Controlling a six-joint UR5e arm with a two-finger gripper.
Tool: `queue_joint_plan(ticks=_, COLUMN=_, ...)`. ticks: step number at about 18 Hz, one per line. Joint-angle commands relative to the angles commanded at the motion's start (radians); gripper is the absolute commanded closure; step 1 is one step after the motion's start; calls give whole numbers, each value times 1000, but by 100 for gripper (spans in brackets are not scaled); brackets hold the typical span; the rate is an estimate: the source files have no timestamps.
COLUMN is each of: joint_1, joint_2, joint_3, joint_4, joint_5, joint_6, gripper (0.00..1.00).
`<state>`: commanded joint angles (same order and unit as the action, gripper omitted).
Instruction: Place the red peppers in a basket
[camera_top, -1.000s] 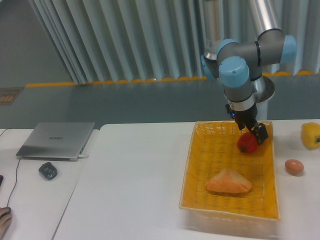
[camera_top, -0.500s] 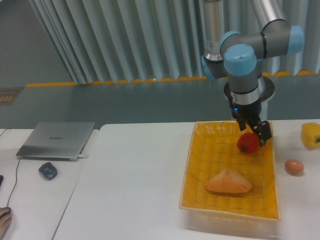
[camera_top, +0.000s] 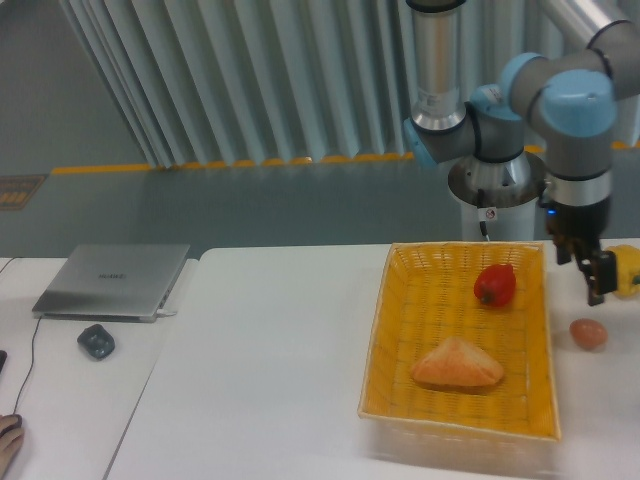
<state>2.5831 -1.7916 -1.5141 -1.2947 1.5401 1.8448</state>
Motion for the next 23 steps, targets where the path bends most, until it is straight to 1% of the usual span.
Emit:
queue_joint_plan(ticks=2, joint_1=31, joint_2=-18, joint_3=2, joint_4=2, joint_5=0, joint_6=98, gripper=0)
queue_joint_plan(ticks=4, joint_1=45, joint_2=-31, joint_3=3, joint_4=5, joint_5=-2, joint_6=158, gripper=0)
queue_joint_plan(ticks=7, joint_1=57, joint_2=-54, joint_3=3, joint_4=9, joint_5=2, joint_6=163, gripper=0)
queue_joint_plan(ticks=9, joint_1=57, joint_2=-57, joint_3=5, joint_4=32, joint_5=3, joint_6=162, gripper=0)
queue_joint_plan(ticks=12, joint_1=57, joint_2=-69, joint_3=8, joint_4=35, joint_5=3, joint_6=162, gripper=0)
queue_joint_plan(ticks=14, joint_1=71, joint_2=-68, joint_3=6, joint_4=35, joint_5=3, joint_6=162, gripper=0)
queue_joint_plan(ticks=23, joint_1=72, joint_2=-66, joint_3=5, joint_4=35, joint_5=6, joint_6=148, gripper=0)
